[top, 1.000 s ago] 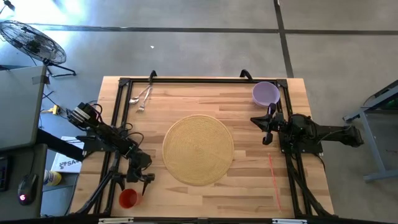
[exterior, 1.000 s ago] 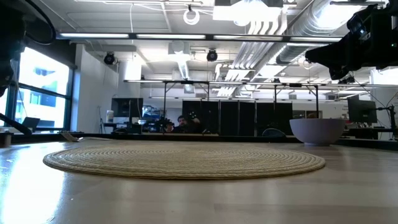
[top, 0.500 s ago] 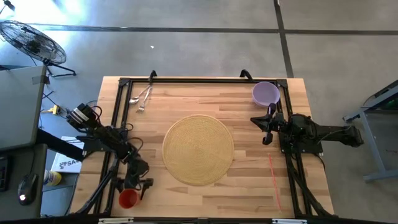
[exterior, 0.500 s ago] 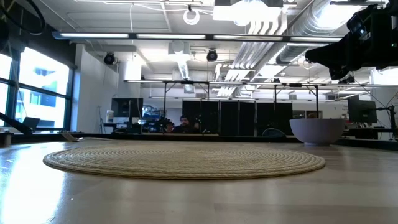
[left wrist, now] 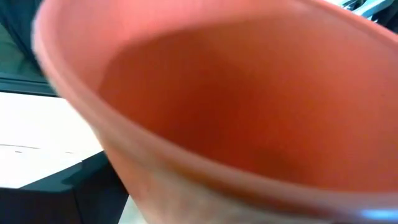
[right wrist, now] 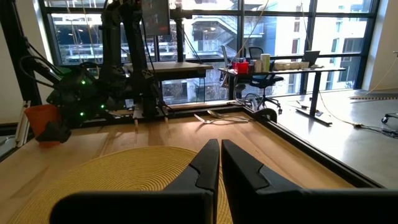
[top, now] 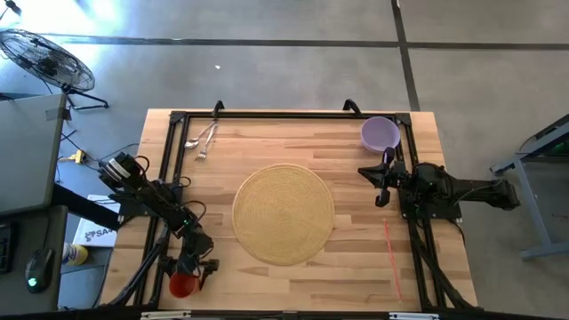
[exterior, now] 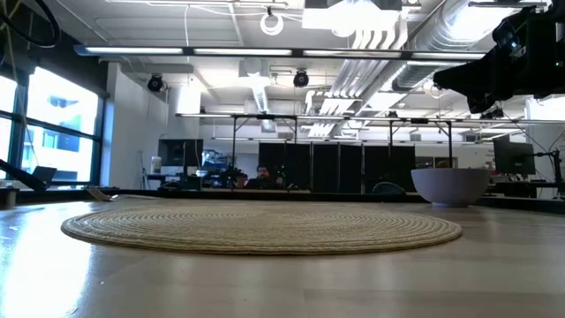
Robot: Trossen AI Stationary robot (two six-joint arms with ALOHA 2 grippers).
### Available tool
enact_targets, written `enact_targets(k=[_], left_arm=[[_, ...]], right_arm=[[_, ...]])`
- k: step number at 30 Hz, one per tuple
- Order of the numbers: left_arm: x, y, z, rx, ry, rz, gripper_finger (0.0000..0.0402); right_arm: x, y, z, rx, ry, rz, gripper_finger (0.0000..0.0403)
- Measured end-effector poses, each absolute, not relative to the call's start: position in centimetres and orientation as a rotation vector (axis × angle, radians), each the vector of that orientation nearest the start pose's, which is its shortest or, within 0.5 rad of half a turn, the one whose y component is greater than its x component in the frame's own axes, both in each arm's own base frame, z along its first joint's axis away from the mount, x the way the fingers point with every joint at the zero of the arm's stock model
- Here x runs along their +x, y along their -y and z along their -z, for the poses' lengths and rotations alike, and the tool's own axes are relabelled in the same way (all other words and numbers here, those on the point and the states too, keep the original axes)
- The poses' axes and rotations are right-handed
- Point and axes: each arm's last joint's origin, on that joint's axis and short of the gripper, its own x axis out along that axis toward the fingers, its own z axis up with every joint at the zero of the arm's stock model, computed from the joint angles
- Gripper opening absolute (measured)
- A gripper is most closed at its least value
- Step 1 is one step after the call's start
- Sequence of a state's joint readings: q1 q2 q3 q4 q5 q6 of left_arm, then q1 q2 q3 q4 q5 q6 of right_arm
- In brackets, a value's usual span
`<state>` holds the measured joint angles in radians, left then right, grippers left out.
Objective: Pick & Place Utensil
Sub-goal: Put the orange cup on the upper right of the placemat
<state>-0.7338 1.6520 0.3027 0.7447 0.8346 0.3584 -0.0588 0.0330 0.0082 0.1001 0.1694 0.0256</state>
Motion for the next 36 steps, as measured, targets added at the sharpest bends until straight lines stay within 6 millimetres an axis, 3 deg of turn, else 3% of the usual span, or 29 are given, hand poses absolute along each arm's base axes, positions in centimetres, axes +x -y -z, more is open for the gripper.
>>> enact_targets(k=[5, 15, 25, 36], left_arm=[[15.3, 16.7, -9.1, 0.238, -0.395, 1.617, 0.0383], [15.5, 16.7, -9.2, 0.231, -0.400, 1.563, 0.0294], [16.2, 16.6, -9.6, 0.072, -0.523, 1.379, 0.0318], [16.8, 16.0, -9.5, 0.067, -0.526, 1.333, 0.0319]], right_arm=[[9.8, 1.1, -17.3, 0.029, 0.078, 0.227, 0.0012], [9.8, 1.1, -17.3, 0.030, 0.078, 0.227, 0.0012], [9.8, 1.1, -17.3, 0.029, 0.078, 0.227, 0.0012], [9.8, 1.1, -17.3, 0.030, 0.078, 0.227, 0.0012]])
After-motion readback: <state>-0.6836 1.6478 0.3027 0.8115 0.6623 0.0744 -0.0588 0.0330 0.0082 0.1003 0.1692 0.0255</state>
